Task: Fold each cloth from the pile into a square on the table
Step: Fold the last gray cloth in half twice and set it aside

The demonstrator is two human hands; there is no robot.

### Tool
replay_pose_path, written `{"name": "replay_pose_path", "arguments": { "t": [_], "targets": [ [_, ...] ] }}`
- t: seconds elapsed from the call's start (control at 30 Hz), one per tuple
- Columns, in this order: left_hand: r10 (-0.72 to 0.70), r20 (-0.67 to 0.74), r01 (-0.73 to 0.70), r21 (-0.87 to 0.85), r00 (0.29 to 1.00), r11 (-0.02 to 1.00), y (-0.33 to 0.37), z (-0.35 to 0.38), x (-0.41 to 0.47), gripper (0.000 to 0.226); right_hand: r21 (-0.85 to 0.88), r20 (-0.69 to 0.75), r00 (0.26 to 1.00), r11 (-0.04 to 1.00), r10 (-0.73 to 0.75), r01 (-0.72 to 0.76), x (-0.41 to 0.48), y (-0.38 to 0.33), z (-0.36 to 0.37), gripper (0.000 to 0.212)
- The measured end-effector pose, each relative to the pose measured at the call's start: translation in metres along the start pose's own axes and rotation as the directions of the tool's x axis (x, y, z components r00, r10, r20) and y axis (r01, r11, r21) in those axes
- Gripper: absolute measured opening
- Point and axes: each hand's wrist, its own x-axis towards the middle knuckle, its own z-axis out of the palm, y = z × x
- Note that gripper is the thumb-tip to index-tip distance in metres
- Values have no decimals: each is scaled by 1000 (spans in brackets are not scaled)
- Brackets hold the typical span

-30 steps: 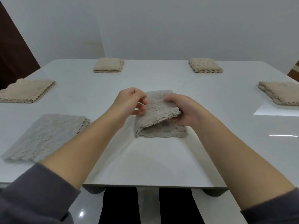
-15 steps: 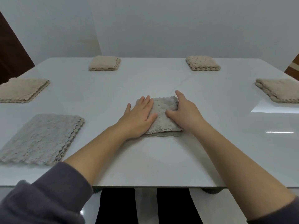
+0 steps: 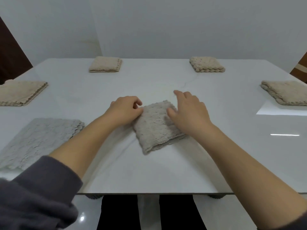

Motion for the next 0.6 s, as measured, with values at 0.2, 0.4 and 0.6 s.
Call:
{"name": "replay_pose_path", "arguments": {
  "t": [0.2,0.4,0.6],
  "targets": [
    [-135,79,152,-291,988,944,-13,-4,-53,15,-100,223,974,993,-35,59,-4,-14,27,57],
    [-227,167,281,-500,959,819,-12,-1,-55,16,-21,198,980,999,-32,37,-16,-24,36,58],
    [-272,178,325,-527,946,786,-27,-1,-56,19,96,232,962,988,-141,122,0,-20,51,60]
  ]
}}
